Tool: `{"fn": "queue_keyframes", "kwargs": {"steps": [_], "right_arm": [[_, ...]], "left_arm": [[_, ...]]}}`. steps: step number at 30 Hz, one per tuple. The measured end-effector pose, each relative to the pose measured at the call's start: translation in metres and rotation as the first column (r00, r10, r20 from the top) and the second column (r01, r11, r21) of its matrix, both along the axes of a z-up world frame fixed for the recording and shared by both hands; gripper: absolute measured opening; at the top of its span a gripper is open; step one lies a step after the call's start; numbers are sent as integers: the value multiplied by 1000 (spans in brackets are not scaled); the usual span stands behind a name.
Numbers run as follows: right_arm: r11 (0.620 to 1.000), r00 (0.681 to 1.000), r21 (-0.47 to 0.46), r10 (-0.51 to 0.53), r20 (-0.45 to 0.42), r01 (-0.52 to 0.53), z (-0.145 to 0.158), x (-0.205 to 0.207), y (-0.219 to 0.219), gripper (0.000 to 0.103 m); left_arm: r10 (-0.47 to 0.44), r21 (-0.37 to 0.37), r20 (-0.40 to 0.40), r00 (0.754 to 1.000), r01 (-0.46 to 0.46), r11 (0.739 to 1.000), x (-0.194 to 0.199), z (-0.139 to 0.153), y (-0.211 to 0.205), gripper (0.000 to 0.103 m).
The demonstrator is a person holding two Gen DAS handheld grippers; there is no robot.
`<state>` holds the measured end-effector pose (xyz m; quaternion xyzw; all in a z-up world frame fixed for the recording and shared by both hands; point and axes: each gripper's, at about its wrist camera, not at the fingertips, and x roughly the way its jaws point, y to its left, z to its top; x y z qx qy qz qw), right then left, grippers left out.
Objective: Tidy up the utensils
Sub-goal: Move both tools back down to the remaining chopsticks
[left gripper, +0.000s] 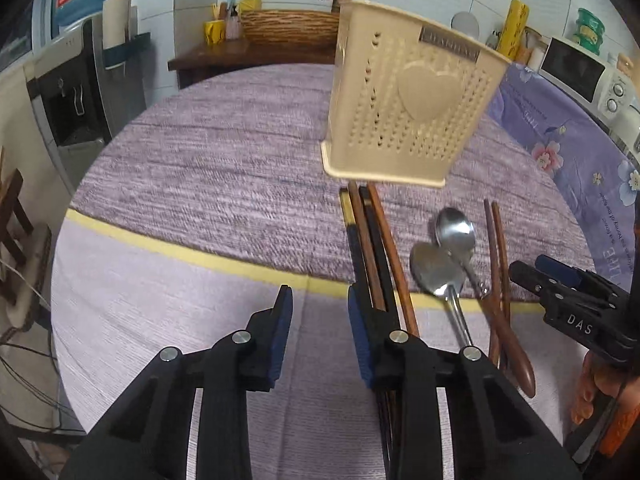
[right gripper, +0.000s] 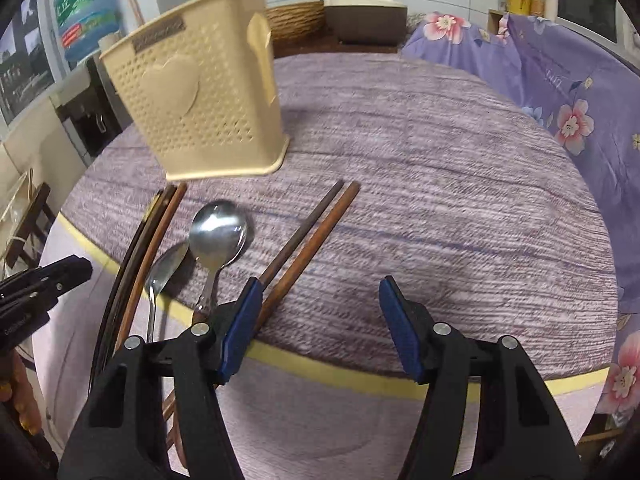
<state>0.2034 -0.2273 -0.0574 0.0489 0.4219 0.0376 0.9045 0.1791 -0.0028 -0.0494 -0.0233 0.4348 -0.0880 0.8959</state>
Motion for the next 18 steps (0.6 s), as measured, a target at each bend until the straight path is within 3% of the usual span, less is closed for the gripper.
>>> {"fn": "queue_keyframes", "kwargs": {"steps": [8, 11, 14, 18], "right_arm": [[999, 999, -34, -20, -44, 19, -7, 1, 11, 54], [994, 997, -107, 12, -76, -20, -6, 4, 21, 52], [992, 992, -115, 33, -118, -47, -4, 0, 7, 50], [992, 991, -127, -19, -131, 2, -2, 0, -25, 46]], "left_arm": [[-39, 15, 0, 999, 39, 999, -5, -5, -16, 28], [-47, 24, -11, 999, 48, 999, -7, -11, -21, 28], [-49, 43, -14, 999, 49, 998, -9, -14, -20, 28], [-51, 47, -23, 998, 52, 998, -8, -14, -19, 28]]}}
